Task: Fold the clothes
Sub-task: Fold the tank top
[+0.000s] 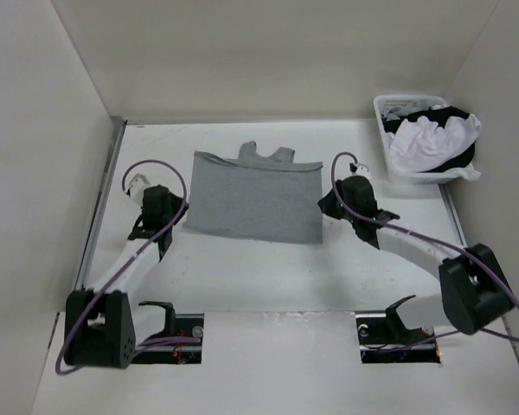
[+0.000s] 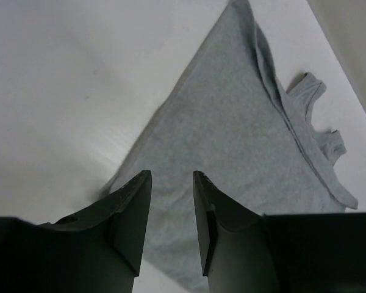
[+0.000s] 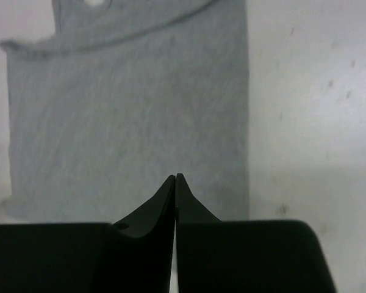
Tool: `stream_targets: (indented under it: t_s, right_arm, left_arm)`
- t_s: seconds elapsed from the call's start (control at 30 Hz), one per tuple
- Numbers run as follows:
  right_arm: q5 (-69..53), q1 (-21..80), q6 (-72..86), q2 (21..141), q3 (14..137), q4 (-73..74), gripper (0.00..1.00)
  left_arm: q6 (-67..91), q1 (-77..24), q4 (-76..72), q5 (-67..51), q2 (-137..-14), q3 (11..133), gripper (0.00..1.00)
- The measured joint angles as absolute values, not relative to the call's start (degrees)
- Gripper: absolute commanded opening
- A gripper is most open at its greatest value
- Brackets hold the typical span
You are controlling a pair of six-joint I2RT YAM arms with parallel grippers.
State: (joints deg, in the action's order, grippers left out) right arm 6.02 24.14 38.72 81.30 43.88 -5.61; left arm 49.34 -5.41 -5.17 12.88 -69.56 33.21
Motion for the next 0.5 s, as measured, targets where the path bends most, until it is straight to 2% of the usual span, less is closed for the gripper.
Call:
stream_targets:
  t_s: [0.13, 0.23, 0.5]
  right_arm:
    - [7.97, 28.73, 40.8, 71.79, 33.43, -6.24, 0.28]
    - [9.23, 30.26, 42.11, 67.26, 28.45, -5.85, 0.43]
    - [9.65, 29.85, 44.12, 64.01, 23.11, -5.58, 0.51]
  left_arm:
    - [49.98, -1.85, -0.34, 10.85, -56.66, 24.29, 0.39]
    - [50.19, 0.27, 2.28, 8.29, -51.88, 20.78, 0.44]
    - [50.98, 1.58, -1.28, 0.14, -61.34, 20.21, 0.42]
